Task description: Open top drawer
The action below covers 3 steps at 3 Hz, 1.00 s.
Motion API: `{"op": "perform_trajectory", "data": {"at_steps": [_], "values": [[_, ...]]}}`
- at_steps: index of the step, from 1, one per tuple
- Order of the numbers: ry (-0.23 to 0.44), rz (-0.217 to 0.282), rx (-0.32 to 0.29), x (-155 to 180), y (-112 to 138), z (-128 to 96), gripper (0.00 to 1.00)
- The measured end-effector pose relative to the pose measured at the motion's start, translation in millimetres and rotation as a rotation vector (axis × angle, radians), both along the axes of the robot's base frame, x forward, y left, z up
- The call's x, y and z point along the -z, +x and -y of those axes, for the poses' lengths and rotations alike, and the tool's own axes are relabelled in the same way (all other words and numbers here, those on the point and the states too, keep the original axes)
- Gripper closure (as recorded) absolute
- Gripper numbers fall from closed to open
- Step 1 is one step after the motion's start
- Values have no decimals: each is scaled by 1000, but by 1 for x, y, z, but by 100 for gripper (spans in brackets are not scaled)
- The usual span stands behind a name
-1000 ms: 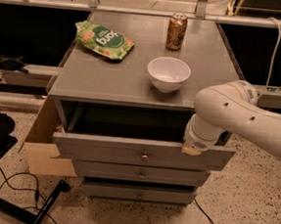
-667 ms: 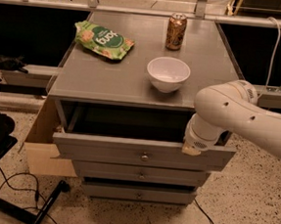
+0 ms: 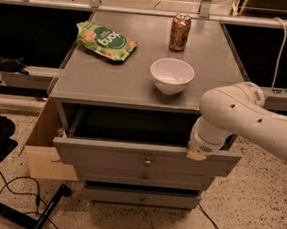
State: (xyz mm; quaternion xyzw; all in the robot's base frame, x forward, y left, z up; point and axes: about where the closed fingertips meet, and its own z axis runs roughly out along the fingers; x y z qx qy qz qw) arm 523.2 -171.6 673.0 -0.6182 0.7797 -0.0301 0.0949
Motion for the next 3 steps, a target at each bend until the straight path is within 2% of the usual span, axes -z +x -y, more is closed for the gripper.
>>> {"op": "perform_trajectory", "data": {"at_steps": [1,2,3], "values": [[-1,-13,1,1,-5,2,100],[-1,-13,1,-1,-5,2,81],[-1,-13,1,-1,-5,2,58]]}}
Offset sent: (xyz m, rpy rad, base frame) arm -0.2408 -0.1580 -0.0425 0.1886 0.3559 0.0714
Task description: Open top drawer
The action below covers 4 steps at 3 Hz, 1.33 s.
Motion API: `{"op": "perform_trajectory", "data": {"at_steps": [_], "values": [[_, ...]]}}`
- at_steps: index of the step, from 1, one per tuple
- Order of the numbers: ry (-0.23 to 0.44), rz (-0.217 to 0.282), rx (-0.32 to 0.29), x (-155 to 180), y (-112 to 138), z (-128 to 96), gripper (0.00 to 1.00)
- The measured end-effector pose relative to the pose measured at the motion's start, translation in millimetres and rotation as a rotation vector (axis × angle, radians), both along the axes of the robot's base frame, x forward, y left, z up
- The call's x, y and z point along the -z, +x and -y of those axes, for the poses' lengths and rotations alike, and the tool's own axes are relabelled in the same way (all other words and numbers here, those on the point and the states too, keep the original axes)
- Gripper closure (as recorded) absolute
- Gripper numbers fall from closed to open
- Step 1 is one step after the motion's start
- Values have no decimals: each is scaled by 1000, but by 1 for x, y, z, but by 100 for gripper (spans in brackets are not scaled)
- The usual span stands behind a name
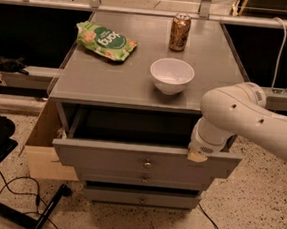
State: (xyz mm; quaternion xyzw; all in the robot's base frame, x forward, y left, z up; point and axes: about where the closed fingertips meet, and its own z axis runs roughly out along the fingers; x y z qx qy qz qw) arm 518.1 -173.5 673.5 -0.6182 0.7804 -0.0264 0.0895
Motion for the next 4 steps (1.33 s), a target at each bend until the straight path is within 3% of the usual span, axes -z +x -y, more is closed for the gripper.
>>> {"op": "perform_trajectory", "data": {"at_steps": [2,3,4], "values": [[0,0,0,0,0,0,11],[0,0,0,0,0,0,0],[0,-1,0,0,0,0,0]]}}
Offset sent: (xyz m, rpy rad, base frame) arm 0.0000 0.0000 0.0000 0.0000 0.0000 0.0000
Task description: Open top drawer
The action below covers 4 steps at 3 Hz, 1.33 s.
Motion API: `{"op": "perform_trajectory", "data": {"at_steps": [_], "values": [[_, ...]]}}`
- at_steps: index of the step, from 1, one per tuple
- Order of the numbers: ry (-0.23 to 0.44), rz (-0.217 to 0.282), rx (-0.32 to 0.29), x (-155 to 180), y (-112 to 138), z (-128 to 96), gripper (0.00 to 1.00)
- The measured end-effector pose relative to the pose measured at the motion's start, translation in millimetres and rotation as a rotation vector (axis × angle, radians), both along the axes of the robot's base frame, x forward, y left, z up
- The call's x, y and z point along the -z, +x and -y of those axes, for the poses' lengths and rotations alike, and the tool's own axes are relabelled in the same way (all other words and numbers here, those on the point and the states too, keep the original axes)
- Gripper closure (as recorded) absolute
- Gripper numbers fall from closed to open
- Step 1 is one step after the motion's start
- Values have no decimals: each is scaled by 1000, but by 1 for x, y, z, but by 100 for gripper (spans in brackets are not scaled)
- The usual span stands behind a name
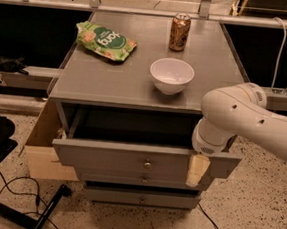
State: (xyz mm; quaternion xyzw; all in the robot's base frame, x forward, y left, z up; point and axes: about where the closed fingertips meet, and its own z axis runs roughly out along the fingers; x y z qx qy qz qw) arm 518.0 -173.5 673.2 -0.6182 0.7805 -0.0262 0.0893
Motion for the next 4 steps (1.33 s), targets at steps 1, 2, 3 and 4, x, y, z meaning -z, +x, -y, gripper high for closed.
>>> {"op": "perform_trajectory", "data": {"at_steps": [1,2,3,4], "values": [[3,-48,15,26,-8,3,0],[12,-136,68,42,-58,2,17],[11,-145,71,40,-61,2,40],[11,-145,71,36,-59,2,63]]}}
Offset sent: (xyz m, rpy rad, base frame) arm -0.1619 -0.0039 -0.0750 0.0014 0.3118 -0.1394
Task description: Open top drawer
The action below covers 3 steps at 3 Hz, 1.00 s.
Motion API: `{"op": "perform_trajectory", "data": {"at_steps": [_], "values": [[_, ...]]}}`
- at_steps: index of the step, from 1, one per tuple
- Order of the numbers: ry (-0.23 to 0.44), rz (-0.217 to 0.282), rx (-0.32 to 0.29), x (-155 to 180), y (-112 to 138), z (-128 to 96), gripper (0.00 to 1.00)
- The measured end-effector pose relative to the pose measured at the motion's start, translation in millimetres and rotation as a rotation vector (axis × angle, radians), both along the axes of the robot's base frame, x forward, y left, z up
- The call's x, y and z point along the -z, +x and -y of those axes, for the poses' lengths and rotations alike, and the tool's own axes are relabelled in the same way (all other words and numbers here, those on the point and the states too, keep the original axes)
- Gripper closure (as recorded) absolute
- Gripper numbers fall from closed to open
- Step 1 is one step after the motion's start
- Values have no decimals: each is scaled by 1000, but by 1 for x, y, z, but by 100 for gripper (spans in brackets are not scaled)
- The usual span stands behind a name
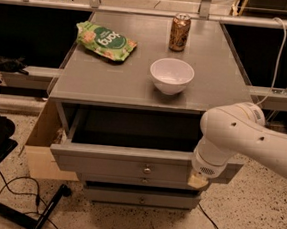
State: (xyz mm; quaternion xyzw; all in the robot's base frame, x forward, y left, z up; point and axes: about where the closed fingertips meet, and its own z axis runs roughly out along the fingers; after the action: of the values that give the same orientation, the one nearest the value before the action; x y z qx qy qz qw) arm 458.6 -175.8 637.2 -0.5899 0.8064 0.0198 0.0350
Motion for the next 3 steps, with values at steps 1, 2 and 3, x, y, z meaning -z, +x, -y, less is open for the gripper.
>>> {"op": "perform_trajectory", "data": {"at_steps": [1,2,3], "values": [[0,-1,0,-2,1,0,86],[0,-5,-3,-4,0,1,100],[0,-5,-3,-8,4,1,100]]}}
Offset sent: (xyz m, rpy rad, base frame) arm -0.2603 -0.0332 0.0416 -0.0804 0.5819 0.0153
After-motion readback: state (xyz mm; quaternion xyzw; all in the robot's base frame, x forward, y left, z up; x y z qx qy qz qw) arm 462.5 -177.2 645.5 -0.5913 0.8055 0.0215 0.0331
